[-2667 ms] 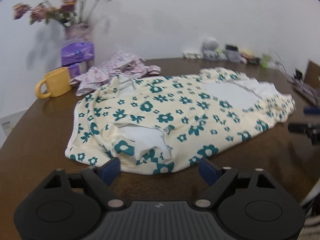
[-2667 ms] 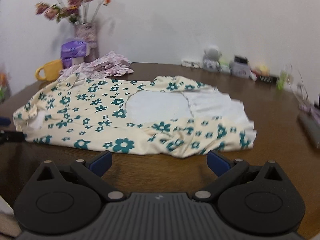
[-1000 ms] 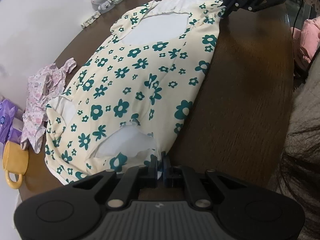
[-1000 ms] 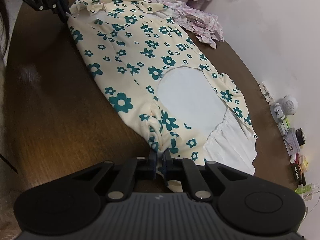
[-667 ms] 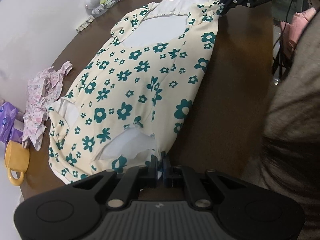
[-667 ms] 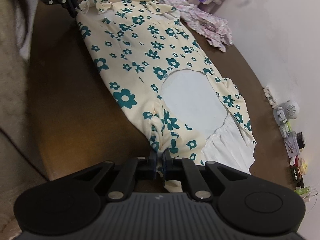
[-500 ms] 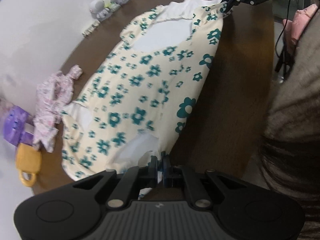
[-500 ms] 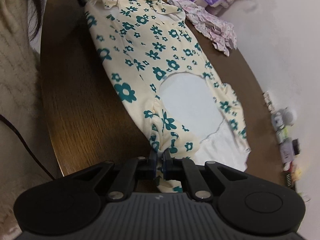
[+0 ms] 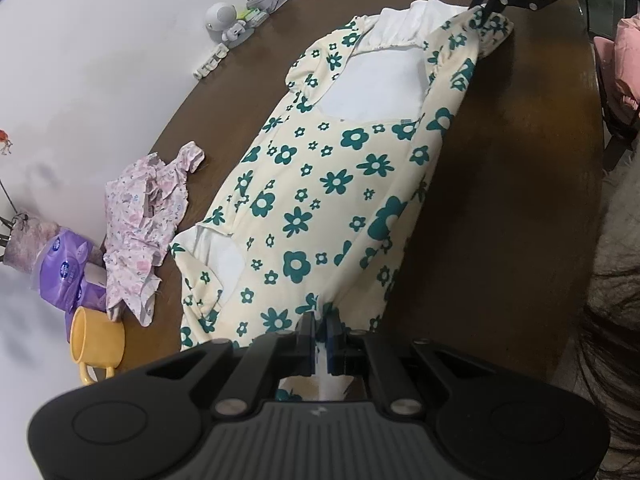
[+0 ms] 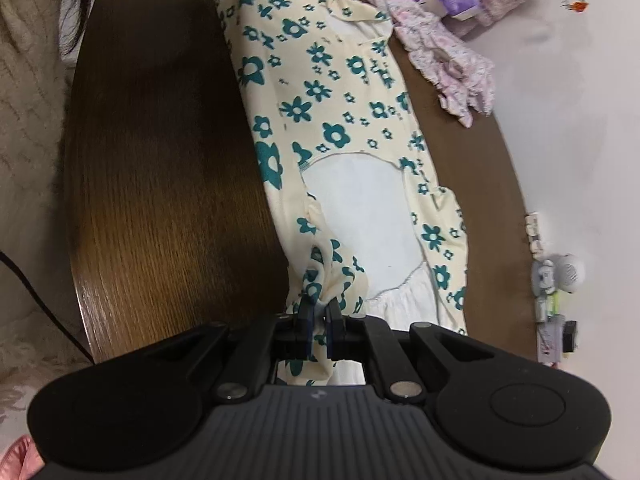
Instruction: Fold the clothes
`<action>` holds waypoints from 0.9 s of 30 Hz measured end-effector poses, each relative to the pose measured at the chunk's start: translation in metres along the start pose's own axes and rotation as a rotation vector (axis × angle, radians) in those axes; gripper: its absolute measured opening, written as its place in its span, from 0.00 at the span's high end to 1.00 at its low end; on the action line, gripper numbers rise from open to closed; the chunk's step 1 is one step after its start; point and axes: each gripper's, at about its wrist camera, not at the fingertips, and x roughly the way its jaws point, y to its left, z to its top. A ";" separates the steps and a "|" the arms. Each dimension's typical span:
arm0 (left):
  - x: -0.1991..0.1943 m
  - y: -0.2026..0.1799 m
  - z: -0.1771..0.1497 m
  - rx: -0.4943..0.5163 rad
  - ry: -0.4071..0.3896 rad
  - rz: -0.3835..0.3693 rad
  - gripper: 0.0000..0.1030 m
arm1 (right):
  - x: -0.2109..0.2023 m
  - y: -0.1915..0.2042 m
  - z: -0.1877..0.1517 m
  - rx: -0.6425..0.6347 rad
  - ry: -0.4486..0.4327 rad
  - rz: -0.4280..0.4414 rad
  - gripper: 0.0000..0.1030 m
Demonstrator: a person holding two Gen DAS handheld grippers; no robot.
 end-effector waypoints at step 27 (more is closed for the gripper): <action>0.021 -0.023 -0.020 -0.098 -0.012 -0.082 0.92 | 0.025 0.023 -0.024 0.167 -0.083 0.058 0.55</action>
